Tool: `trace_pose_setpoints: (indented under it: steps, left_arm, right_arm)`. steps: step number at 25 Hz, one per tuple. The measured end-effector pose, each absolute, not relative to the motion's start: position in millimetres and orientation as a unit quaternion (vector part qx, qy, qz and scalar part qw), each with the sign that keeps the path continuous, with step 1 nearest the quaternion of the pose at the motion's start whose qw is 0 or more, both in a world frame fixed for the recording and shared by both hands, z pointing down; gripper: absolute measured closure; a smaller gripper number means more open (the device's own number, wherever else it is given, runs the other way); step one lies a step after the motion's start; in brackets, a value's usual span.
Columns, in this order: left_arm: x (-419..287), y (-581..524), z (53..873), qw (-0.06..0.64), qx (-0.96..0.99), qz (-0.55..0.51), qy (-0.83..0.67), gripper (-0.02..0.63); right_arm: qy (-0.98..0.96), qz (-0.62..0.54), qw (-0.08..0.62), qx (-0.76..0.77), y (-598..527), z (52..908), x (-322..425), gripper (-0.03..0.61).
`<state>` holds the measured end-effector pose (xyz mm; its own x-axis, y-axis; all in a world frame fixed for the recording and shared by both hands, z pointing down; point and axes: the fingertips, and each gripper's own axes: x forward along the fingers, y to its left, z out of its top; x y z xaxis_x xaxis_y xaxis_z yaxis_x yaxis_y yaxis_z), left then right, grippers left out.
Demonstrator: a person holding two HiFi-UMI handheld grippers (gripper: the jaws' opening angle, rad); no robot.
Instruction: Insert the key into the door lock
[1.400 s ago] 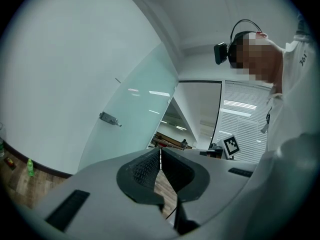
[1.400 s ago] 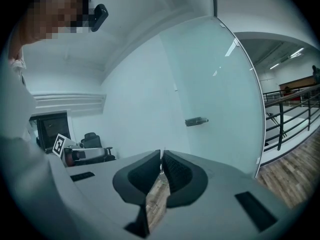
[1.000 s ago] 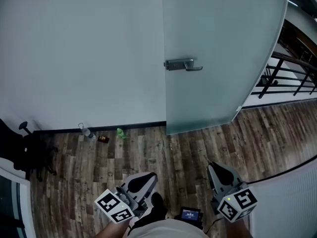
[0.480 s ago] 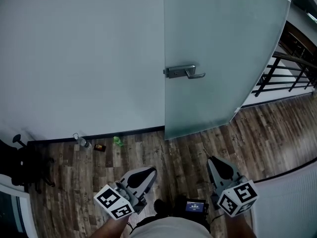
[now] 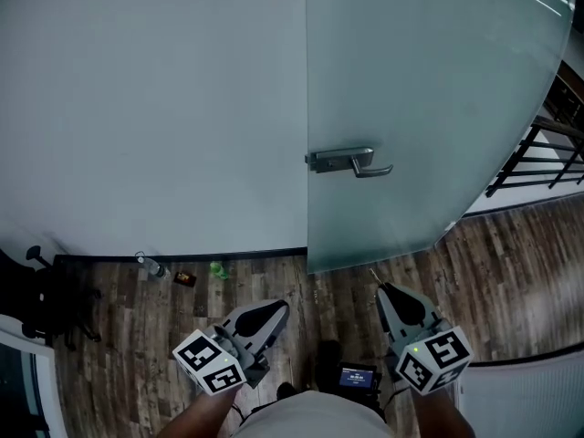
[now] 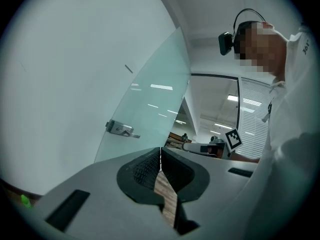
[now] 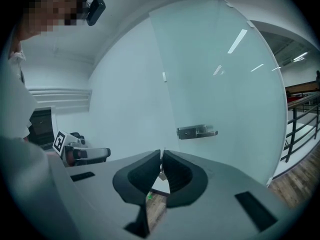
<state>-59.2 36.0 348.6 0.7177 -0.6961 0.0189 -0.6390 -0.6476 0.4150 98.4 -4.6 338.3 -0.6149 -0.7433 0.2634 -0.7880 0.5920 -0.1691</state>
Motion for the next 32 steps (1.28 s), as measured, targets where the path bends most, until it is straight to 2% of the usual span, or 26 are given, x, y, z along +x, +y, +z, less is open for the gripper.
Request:
trace_pose_setpoints:
  steps: [13, 32]
  left_arm:
    - [-30, -75, 346, 0.213, 0.887, -0.066, -0.404, 0.595]
    - [-94, -185, 344, 0.215, 0.917, -0.045, -0.332, 0.595]
  right_arm:
    - [-0.9, 0.139, 0.098, 0.402, -115, 338, 128, 0.555]
    - [-0.858, 0.152, 0.096, 0.481, -176, 346, 63, 0.555]
